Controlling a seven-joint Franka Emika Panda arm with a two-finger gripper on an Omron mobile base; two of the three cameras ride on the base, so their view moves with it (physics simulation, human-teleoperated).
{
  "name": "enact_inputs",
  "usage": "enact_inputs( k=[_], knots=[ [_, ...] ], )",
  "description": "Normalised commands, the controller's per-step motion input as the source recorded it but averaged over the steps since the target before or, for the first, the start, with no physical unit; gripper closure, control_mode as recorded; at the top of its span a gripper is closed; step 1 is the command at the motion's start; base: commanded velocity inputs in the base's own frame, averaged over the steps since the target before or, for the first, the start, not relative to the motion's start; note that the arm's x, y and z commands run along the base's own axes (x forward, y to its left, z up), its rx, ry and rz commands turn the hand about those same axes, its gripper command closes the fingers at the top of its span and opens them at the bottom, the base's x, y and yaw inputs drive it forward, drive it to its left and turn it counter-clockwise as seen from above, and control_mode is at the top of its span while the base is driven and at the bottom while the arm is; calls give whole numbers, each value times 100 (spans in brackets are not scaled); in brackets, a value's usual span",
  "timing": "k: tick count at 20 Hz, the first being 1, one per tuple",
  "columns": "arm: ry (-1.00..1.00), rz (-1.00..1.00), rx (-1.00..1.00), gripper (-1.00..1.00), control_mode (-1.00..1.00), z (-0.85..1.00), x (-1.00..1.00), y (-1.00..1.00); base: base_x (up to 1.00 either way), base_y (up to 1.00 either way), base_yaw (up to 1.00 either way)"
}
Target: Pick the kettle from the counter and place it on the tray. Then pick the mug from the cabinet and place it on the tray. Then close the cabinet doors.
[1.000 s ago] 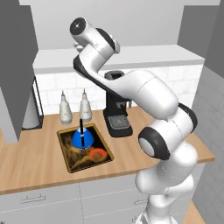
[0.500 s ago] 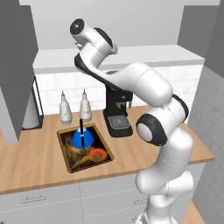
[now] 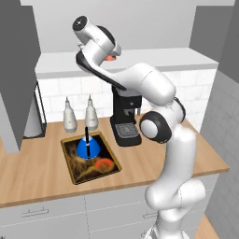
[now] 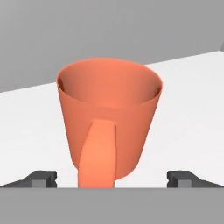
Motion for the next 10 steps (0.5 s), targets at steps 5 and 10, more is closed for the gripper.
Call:
enact_inputs(
  k=[5, 10],
  knots=[
    [0, -7, 0, -100, -100, 1, 20, 0, 0, 0, 0],
    [0, -13, 0, 100, -100, 0, 3, 0, 0, 0, 0]
  ],
)
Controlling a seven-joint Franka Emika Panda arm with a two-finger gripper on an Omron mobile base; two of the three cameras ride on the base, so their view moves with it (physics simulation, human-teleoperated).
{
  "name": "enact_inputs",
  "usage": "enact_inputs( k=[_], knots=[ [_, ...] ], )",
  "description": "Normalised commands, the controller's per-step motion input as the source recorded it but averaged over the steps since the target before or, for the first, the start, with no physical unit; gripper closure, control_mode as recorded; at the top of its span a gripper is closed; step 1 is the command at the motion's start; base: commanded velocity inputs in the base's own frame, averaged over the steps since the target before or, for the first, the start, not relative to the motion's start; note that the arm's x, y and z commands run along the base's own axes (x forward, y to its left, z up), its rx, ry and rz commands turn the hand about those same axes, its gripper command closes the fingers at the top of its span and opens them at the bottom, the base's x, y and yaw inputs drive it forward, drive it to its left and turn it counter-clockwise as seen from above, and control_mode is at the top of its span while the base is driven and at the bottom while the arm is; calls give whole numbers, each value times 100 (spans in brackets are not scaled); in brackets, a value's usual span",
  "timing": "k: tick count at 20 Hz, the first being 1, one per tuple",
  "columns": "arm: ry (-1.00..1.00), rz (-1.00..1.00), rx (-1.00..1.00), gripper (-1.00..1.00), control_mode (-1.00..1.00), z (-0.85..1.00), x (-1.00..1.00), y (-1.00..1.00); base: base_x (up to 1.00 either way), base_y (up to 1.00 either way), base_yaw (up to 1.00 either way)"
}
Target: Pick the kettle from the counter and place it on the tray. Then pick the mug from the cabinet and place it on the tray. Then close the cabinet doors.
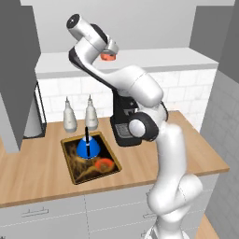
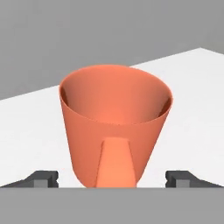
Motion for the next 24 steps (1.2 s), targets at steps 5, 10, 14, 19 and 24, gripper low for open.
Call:
enact_inputs(
  k=[5, 10, 14, 19, 24],
  knots=[
    [-7, -10, 0, 100, -100, -1, 0, -12, 0, 0, 0],
    [-22, 1, 0, 100, -100, -6, -21, -38, 0, 0, 0],
    [-18, 15, 0, 100, -100, -31, -55, -67, 0, 0, 0],
    [-4, 29, 2, 100, -100, -92, -100, -100, 0, 0, 0],
    [-45, 41, 2, 100, -100, -91, -100, -99, 0, 0, 0]
  ],
)
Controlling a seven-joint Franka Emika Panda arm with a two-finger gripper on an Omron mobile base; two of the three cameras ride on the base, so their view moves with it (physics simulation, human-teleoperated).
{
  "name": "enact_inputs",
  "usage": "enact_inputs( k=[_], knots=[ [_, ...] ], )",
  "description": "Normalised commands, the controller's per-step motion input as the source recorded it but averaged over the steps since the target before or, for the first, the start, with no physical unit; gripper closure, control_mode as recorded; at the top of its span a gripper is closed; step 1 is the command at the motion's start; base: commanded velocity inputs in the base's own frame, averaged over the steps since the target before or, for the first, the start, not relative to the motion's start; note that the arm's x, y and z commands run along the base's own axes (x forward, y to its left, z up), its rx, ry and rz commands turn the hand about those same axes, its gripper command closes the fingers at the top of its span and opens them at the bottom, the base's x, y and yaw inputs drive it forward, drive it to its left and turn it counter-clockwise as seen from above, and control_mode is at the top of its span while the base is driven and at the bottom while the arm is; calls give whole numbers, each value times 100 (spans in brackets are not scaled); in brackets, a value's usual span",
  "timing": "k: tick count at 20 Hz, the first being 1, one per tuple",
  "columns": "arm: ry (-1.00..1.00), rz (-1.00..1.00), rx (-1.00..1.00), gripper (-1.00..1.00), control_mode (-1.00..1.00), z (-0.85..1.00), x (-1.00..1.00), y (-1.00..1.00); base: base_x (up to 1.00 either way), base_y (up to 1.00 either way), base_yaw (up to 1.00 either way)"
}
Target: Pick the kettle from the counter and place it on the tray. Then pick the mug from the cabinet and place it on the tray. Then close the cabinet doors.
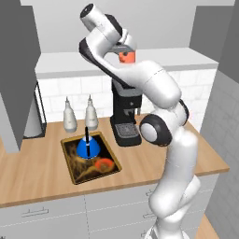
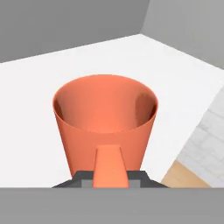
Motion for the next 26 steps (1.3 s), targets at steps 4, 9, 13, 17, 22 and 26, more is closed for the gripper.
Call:
enact_inputs(
  k=[4, 9, 13, 17, 22, 26],
  knots=[
    [-59, 39, 0, 100, -100, -35, -100, -93, 0, 0, 0],
    [-54, 45, 0, 100, -100, 5, -100, -71, 0, 0, 0],
    [-23, 59, 2, 100, -100, 47, -100, -30, 0, 0, 0],
    [-4, 77, 1, 100, -100, 36, -100, -14, 0, 0, 0],
    [0, 83, -4, 100, -100, 12, -99, 0, 0, 0, 0],
    [2, 80, -14, 100, -100, -7, -67, 16, 0, 0, 0]
  ],
)
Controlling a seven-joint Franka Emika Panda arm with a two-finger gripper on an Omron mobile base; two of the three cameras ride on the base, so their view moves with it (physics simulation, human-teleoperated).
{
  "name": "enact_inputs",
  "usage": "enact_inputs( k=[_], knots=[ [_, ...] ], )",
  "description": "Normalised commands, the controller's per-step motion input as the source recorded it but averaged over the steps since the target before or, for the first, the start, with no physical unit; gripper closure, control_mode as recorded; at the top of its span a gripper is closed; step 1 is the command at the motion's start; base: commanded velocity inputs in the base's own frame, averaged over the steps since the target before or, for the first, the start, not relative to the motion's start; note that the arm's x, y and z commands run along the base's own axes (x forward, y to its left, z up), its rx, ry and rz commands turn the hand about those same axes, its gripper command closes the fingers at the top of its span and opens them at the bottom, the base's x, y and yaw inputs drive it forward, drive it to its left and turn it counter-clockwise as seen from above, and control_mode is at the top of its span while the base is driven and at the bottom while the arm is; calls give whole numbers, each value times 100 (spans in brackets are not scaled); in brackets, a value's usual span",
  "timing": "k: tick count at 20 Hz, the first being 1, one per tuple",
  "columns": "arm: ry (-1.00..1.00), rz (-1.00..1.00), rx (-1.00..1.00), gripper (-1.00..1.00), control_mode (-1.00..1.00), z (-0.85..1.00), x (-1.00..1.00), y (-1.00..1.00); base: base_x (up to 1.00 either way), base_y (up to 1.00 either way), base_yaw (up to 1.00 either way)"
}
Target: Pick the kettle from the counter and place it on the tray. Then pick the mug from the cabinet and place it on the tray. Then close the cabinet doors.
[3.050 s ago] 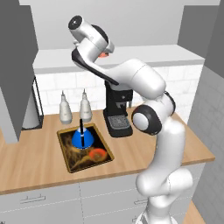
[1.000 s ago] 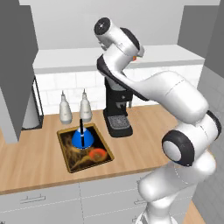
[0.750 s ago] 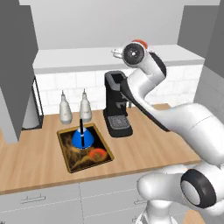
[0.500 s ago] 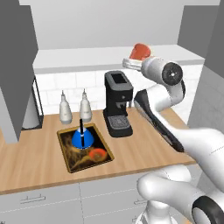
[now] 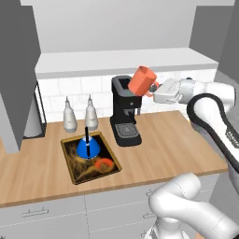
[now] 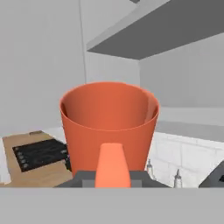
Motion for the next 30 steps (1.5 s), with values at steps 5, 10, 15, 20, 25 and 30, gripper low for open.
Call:
enact_inputs(
  k=[5, 10, 15, 20, 25, 30],
  knots=[
    [3, 40, -25, 100, -100, -85, -3, 71, 0, 0, 0],
    [1, 24, -29, 100, -100, -100, 0, 66, 0, 0, 0],
    [0, 17, -20, 100, -100, -100, 0, 59, 0, 0, 0],
    [-4, 11, -14, 100, -100, -100, 0, 45, 0, 0, 0],
    [-3, 1, -3, 100, -100, -97, 0, 16, 0, 0, 0],
    [-2, 0, 0, 100, -100, -71, 6, 3, 0, 0, 0]
  ],
)
